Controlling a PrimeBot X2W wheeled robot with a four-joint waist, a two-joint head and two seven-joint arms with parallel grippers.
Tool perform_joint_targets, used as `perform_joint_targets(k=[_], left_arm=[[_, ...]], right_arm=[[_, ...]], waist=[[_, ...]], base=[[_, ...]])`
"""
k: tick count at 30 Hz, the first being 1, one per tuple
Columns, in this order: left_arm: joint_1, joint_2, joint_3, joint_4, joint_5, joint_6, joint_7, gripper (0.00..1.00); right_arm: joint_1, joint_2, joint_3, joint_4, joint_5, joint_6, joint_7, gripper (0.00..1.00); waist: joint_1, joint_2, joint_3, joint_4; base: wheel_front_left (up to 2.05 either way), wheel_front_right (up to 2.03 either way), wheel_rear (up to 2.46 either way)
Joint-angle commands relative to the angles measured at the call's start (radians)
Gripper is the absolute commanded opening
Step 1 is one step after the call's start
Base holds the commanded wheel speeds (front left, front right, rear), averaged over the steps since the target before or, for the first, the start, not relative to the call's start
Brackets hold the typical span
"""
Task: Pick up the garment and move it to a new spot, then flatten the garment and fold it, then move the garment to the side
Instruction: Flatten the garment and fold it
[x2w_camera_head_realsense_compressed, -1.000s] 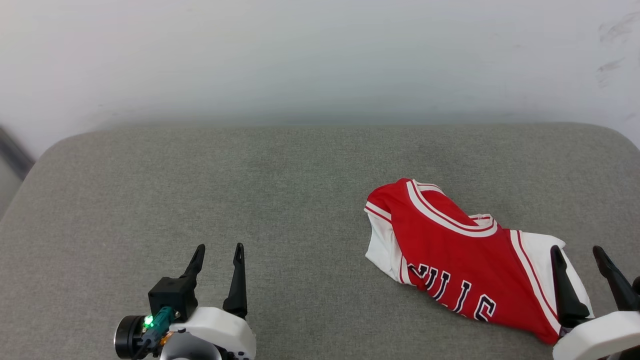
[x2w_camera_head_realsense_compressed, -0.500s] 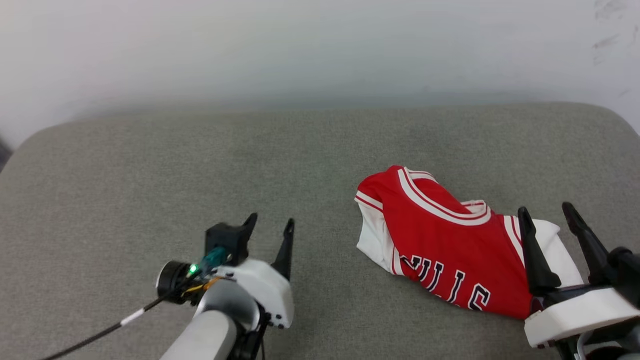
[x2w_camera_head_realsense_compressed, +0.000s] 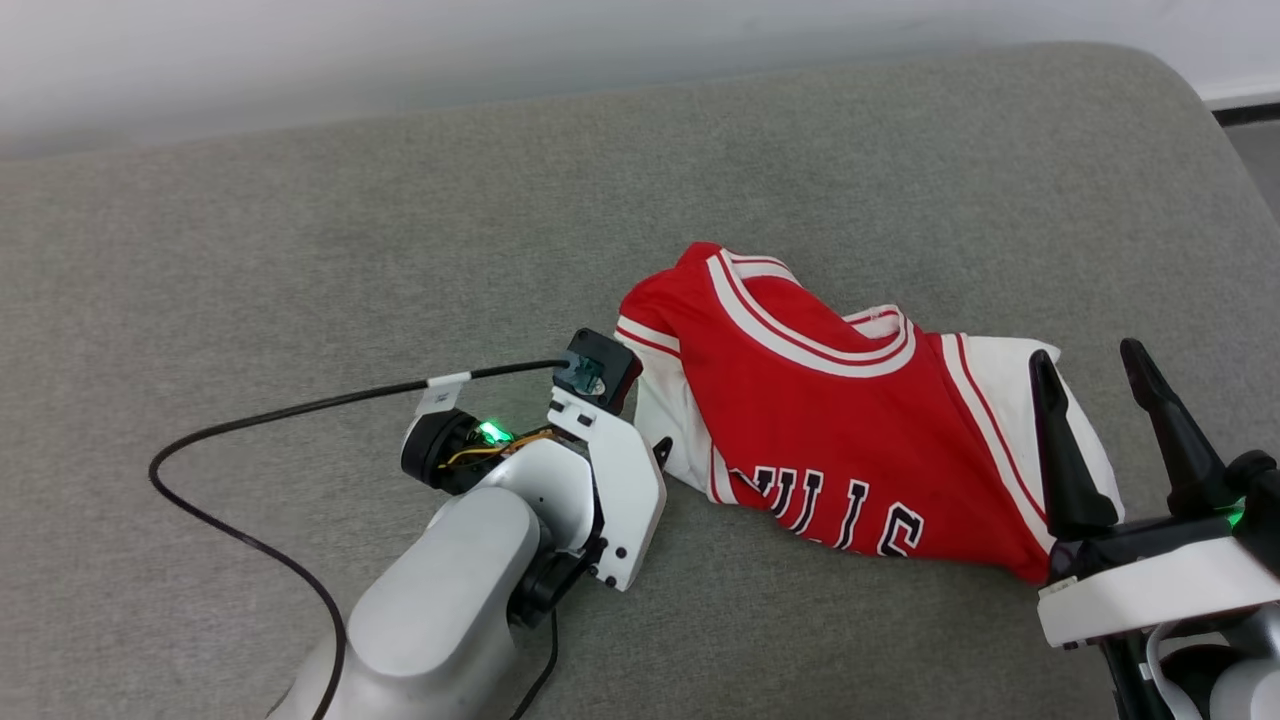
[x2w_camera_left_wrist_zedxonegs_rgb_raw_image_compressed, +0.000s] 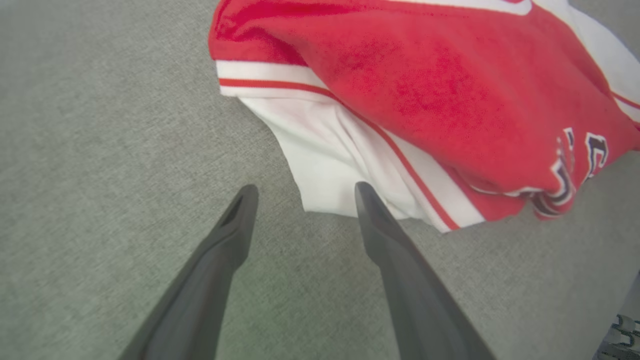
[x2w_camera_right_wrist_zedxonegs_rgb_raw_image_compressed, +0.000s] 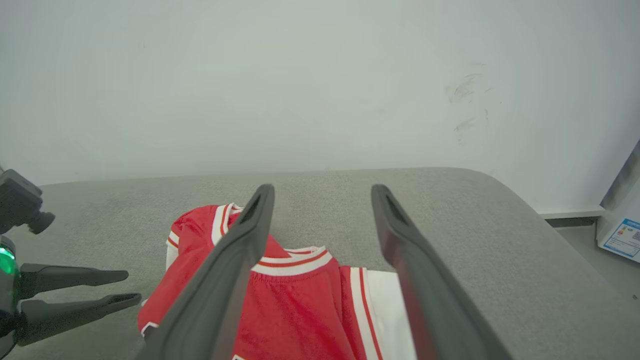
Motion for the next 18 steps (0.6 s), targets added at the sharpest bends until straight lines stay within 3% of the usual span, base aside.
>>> perform_joint_targets(k=[1,9,10,12,18], left_arm=[[-0.025,0.001,-0.013,0.023,-0.004,-0.015,0.036,1.00],[-0.067,0.003,-0.086,0.157,0.000,-0.068,0.200,1.00],[-0.063,-0.001,-0.095,0.169,-0.006,-0.079,0.223,0.53],[-0.060,-0.005,-0.104,0.180,-0.014,-0.091,0.239,0.00],[-0.061,0.020,-0.064,0.124,0.001,-0.051,0.124,0.00]], right_arm=[[-0.018,0.002,0.001,0.008,0.006,-0.001,-0.014,1.00],[-0.031,0.008,0.003,0.059,0.030,-0.001,-0.051,1.00],[-0.032,0.009,0.002,0.061,0.031,-0.001,-0.054,1.00],[-0.035,0.009,0.002,0.068,0.030,-0.001,-0.059,1.00],[-0.025,0.010,-0.015,0.071,0.020,-0.001,-0.065,1.00]], waist=[[-0.0001,-0.0001,0.040,-0.039],[-0.0001,-0.0001,0.072,-0.080],[-0.0001,-0.0001,0.072,-0.082],[-0.0001,-0.0001,0.070,-0.086],[-0.0001,-0.0001,0.038,-0.064]], base=[[0.00,0.00,0.00],[0.00,0.00,0.00],[0.00,0.00,0.00],[0.00,0.00,0.00],[0.00,0.00,0.00]])
